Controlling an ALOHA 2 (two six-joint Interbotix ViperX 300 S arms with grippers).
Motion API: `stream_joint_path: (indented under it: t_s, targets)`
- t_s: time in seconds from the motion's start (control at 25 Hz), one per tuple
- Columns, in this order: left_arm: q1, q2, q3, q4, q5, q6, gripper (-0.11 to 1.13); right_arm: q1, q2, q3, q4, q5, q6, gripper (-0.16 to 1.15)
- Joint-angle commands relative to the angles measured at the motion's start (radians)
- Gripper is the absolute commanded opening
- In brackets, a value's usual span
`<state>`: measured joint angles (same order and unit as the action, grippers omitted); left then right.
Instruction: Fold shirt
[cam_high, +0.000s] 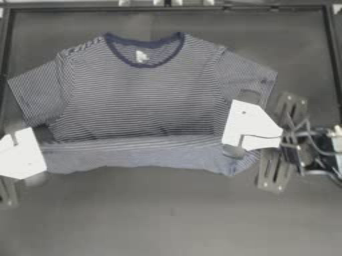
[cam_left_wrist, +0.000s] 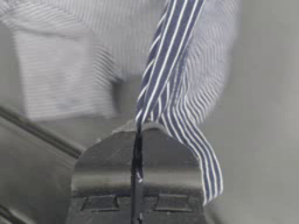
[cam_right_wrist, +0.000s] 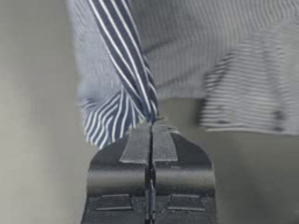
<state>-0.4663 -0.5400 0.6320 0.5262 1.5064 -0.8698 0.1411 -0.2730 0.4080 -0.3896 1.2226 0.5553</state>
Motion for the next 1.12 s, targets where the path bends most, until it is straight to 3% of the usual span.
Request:
stream_joint_path:
  t_s: [0.04, 0.28, 0.6, 0.72, 1.12]
  targets:
    - [0.106, -0.058, 0.008, 0.029, -0.021, 0.071, 0.06, -0.087, -0.035, -0.009, -0.008, -0.011, -0.064, 0.07]
    - [0.357, -0.123, 0.063, 0.034, -0.160, 0.221, 0.06, -0.276, -0.057, 0.018, 0.008, -0.130, -0.199, 0.07]
    - [0.646, -0.095, 0.112, 0.009, -0.325, 0.391, 0.06, -0.528, -0.051, 0.055, 0.137, -0.281, -0.359, 0.07]
    - [0.730, -0.057, 0.112, 0.008, -0.367, 0.448, 0.06, -0.584, -0.037, 0.061, 0.164, -0.333, -0.394, 0.07]
    - [0.968, 0.025, 0.123, 0.015, -0.508, 0.592, 0.05, -0.696, 0.061, 0.075, 0.150, -0.437, -0.417, 0.07]
